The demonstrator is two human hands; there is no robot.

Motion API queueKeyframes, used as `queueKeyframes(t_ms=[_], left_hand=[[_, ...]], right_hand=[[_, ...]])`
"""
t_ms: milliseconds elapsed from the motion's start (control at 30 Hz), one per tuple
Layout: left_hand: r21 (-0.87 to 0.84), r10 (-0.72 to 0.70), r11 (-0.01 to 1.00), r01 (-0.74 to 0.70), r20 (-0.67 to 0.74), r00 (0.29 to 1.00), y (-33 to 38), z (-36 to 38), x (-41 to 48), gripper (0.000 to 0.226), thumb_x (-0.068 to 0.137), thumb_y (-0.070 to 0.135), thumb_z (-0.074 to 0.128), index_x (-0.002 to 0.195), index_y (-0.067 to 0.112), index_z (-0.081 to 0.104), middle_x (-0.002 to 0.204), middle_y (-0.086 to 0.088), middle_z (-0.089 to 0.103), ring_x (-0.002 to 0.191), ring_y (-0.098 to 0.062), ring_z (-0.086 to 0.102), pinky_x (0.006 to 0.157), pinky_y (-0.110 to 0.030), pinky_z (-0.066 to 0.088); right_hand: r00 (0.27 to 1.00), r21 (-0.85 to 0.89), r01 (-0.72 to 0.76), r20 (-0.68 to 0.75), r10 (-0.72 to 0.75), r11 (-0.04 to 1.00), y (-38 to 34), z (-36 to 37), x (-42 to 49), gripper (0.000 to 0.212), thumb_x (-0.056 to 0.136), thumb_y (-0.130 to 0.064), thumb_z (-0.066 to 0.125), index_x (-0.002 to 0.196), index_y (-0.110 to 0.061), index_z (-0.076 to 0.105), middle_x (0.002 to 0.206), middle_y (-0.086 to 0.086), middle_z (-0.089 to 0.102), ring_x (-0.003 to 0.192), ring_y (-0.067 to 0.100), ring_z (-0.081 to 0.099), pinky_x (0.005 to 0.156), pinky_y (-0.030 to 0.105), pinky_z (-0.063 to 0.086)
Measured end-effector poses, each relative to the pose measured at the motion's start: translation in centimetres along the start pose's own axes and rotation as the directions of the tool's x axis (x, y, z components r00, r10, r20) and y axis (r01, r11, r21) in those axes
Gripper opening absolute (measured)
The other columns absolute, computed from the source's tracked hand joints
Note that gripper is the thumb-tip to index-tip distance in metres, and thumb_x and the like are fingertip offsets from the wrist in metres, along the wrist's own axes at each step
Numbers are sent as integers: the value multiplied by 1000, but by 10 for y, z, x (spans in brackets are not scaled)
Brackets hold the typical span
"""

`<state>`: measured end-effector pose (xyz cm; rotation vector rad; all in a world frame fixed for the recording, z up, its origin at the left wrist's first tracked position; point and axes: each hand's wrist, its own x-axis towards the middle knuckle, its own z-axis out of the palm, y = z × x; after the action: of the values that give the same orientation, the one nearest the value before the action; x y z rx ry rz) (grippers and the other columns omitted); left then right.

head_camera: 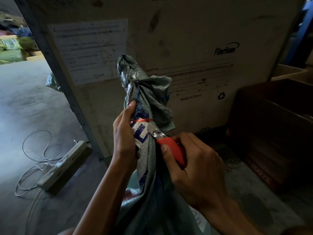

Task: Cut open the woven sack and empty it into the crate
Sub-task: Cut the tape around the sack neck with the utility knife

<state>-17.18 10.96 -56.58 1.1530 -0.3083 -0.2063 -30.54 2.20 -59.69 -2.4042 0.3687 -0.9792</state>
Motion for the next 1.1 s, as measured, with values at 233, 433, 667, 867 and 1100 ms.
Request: queueKeyframes(t_ms=[233, 433, 667, 867, 1100], left_hand=[[5, 7, 1000, -7, -33, 999, -2, 1, -2, 41, 96, 36, 55, 116, 3, 68, 107, -21, 74, 82, -22, 73, 67, -30, 61], [-4, 67, 998, -66, 18, 998, -5, 1, 0, 32, 100, 31, 52, 101, 6, 73, 85, -10, 79, 70, -16, 75, 60, -25, 59], [1, 77, 997, -77, 27, 997, -6, 3, -1, 31, 99, 30, 53, 99, 7, 73, 86, -12, 77, 69, -18, 73, 63, -28, 62], [34, 82, 996, -82, 8, 997, -7, 3, -1, 30, 98, 31, 54, 94, 8, 74, 76, -8, 76, 63, -16, 71, 59, -27, 60], [57, 102, 993, -101, -12, 995, -9, 12, -9, 41, 100, 30, 52, 69, 34, 79, 67, 6, 77, 60, -5, 72, 55, -21, 60]], right_hand=[[1000, 24, -4, 27, 3, 1000, 1, 0, 0, 28, 91, -63, 44, 91, -36, 53, 81, -16, 56, 66, -1, 56, 57, 23, 51], [1000, 11, -12, 26, 11, 1000, 0, 1, 0, 29, 91, -63, 43, 90, -36, 53, 81, -17, 56, 64, -1, 56, 56, 22, 51], [1000, 13, -21, -21, 22, 1000, 0, 3, -1, 28, 92, -62, 44, 94, -36, 53, 88, -17, 57, 70, 2, 58, 61, 30, 54], [999, 9, -21, -43, 21, 1000, 2, 5, 0, 28, 93, -61, 45, 95, -35, 55, 89, -16, 58, 69, 2, 58, 58, 25, 53], [996, 154, -88, -9, 90, 984, 2, 13, -1, 38, 93, -63, 41, 102, -30, 58, 94, -15, 62, 76, -5, 58, 63, 8, 43]])
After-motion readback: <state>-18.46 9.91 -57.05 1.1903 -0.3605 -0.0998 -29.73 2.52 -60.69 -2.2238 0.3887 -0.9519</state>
